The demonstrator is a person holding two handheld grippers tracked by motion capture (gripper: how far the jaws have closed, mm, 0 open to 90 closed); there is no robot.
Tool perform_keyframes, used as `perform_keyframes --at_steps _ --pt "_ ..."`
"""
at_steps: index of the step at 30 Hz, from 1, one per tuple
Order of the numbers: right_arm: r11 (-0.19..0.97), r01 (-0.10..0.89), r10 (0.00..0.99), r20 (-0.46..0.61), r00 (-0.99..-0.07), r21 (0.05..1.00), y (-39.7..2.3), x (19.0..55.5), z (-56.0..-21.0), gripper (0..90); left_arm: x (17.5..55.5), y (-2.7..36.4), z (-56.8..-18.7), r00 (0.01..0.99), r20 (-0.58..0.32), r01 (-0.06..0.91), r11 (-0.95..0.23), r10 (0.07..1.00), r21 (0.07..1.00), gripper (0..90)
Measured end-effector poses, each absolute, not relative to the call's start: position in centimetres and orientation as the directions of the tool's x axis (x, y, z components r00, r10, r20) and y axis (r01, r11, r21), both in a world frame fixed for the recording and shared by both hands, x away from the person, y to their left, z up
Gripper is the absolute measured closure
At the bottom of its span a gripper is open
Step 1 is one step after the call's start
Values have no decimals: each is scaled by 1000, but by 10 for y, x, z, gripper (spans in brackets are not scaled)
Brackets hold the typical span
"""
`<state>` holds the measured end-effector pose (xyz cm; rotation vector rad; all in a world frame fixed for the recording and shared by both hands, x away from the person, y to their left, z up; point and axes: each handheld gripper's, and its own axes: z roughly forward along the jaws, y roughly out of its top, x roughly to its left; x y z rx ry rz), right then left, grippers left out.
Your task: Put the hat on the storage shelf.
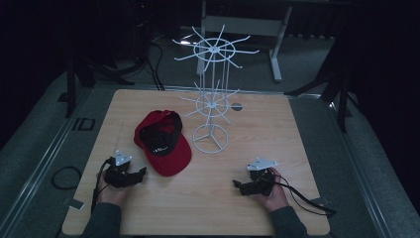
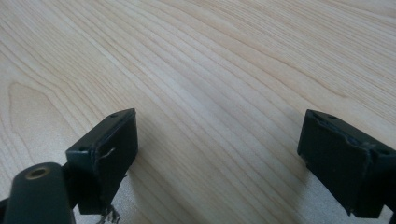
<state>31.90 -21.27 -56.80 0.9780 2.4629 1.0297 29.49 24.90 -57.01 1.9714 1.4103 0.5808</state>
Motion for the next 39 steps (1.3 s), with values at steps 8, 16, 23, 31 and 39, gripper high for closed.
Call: perform_keyframes --at_steps 8,16,23,31,39 --pt "512 476 689 -12 -724 714 -213 319 -568 119 294 253 -570 329 -45 661 -196 943 724 303" --pt "513 476 689 -12 -725 715 -213 319 -568 119 291 261 -566 279 -82 693 -141 957 707 471" --pt "513 476 689 -13 -724 715 -213 319 -568 120 280 272 -552 279 -168 675 -68 945 735 485" --pt "510 479 694 -13 -720 715 -213 319 -568 120 269 267 -531 365 -114 592 -135 924 795 482" --pt "508 479 696 -14 -718 716 -213 320 -568 120 262 264 -518 419 -159 578 -128 894 806 470"
